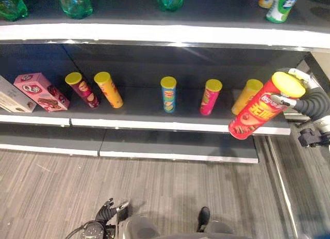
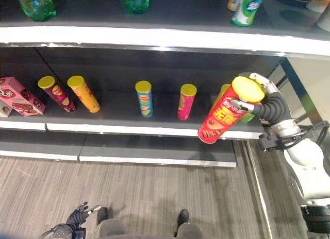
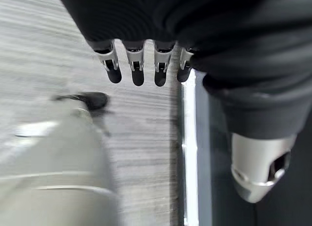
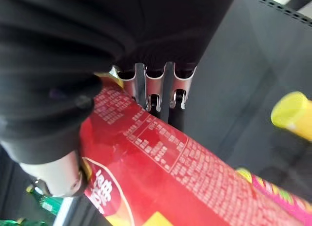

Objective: Put the goods on the table back onto the shelves and tidy them up.

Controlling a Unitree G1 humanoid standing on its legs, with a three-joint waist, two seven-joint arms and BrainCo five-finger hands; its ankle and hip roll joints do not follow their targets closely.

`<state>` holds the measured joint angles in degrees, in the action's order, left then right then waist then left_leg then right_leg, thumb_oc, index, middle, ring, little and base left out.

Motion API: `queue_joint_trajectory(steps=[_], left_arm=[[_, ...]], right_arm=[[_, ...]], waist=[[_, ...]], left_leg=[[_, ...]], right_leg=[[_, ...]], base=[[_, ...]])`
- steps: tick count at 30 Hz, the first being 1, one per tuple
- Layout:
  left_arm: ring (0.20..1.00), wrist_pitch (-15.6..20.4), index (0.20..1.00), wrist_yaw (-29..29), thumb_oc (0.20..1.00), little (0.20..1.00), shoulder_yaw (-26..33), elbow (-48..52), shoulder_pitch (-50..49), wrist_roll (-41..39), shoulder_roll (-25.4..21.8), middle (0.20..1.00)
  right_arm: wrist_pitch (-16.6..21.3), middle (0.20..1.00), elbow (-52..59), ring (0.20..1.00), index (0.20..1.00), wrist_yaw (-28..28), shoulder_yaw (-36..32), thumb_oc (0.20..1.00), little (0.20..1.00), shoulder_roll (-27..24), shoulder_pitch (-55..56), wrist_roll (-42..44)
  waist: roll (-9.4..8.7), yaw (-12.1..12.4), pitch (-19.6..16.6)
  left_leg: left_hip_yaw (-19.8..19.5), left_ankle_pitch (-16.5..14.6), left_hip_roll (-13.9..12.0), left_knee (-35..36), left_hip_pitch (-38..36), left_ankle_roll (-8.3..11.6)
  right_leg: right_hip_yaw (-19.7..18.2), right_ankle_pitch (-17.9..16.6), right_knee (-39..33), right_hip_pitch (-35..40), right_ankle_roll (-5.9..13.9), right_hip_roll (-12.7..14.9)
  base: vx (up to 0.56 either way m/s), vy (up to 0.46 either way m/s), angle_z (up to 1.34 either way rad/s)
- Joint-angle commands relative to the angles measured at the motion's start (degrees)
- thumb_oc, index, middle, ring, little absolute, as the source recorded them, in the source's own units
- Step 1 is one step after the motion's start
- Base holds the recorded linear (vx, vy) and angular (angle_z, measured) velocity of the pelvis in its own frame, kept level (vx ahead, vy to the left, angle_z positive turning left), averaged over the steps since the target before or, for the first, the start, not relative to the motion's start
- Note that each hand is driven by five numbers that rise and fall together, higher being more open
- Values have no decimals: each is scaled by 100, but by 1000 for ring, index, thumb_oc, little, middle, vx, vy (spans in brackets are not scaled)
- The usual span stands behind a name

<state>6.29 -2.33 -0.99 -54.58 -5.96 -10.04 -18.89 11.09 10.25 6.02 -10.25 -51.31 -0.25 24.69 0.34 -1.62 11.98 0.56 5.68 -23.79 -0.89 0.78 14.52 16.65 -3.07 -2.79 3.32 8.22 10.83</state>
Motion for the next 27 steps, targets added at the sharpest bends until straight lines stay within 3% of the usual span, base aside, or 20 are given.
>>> queue_joint_trajectory(steps=[1,2,3,4,5,6,7,10,12,14,15,16,21,27], left_arm=[[1000,221,1000,151,1000,1000,-2,226,64,188,-455,1000],[1000,209,1000,160,1000,1000,-82,243,231,227,-507,1000],[1000,216,1000,199,1000,1000,-99,324,319,217,-615,1000],[1000,196,1000,224,1000,1000,-85,383,338,181,-648,1000],[1000,192,1000,229,1000,1000,-57,407,351,146,-680,1000],[1000,167,1000,234,1000,1000,28,407,336,97,-708,1000],[1000,166,1000,234,1000,1000,33,407,339,97,-709,1000],[1000,115,1000,189,1000,1000,91,288,255,131,-688,1000],[1000,98,1000,198,1000,1000,140,162,240,131,-615,1000],[1000,96,1000,205,1000,1000,154,169,189,165,-518,1000],[1000,87,1000,197,1000,1000,157,150,173,115,-450,1000],[1000,89,1000,209,1000,1000,158,136,181,93,-426,1000],[1000,76,1000,150,1000,1000,-2,40,23,303,-269,1000],[1000,59,1000,208,1000,1000,-109,39,63,425,-301,1000]], right_arm=[[289,200,416,200,200,-34,-214,200,200,-75,-332,66],[207,200,389,200,200,-94,-218,200,200,51,-351,-190],[156,200,307,200,200,-234,-105,200,200,209,-455,-443],[166,200,296,200,200,-282,-22,200,200,284,-552,-473],[174,200,265,200,200,-313,78,200,200,330,-633,-501],[164,200,234,200,200,-338,176,200,200,353,-726,-563],[164,200,230,200,200,-338,180,200,200,353,-735,-564],[175,200,174,200,200,-259,407,200,200,261,-893,-622],[160,200,147,200,200,-230,547,200,200,170,-964,-692],[206,200,53,200,200,-268,663,200,200,112,-992,-923],[147,200,126,200,200,-246,701,200,200,40,-943,-1056],[120,200,138,200,200,-262,805,200,200,71,-995,-1141],[110,200,123,200,200,-293,1201,200,200,100,-1233,-1695],[110,200,108,200,200,-250,1854,200,200,228,-1748,-1798]], waist=[[-196,14,-347],[-222,-10,-337],[-301,10,-227],[-280,23,-185],[-251,34,-127],[-190,43,-39],[-202,40,-47],[-116,158,23],[-164,177,52],[-169,137,127],[-200,89,167],[-259,126,171],[-315,286,36],[-310,425,121]], left_leg=[[-85,-407,229,-63,-99,-64],[89,-812,521,-55,-127,-129],[319,-975,883,54,-226,-323],[401,-993,1015,85,-240,-417],[468,-998,1110,110,-271,-489],[499,-964,1255,141,-258,-664],[499,-946,1270,146,-241,-669],[524,-908,1439,122,-143,-854],[552,-909,1599,152,-173,-913],[524,-917,1627,146,-154,-931],[491,-900,1658,152,-201,-956],[476,-885,1728,157,-209,-960],[389,-825,1814,404,-312,-956],[294,-776,1766,437,-268,-917]], right_leg=[[-187,19,57,-5,626,949],[-251,-661,135,-216,678,1379],[-164,-1562,291,-541,678,1827],[-35,-1620,339,-628,678,1937],[47,-1445,423,-664,654,1932],[-142,-961,826,-802,480,1584],[-149,-968,829,-825,478,1598],[-79,-20,1411,-930,201,968],[-86,275,1356,-999,94,509],[-541,228,1241,-1163,196,308],[-844,231,1290,-1306,157,133],[-891,170,1120,-1203,207,147],[-558,46,450,-642,231,179],[-358,84,361,-511,247,232]], base=[[6,315,22],[-46,628,44],[-71,768,42],[-108,620,4],[-135,590,-23],[-115,451,-27],[-108,405,-19],[-108,271,-4],[-52,161,-28],[-8,78,-24],[40,58,8],[63,37,12],[75,-20,4],[16,-43,14]])
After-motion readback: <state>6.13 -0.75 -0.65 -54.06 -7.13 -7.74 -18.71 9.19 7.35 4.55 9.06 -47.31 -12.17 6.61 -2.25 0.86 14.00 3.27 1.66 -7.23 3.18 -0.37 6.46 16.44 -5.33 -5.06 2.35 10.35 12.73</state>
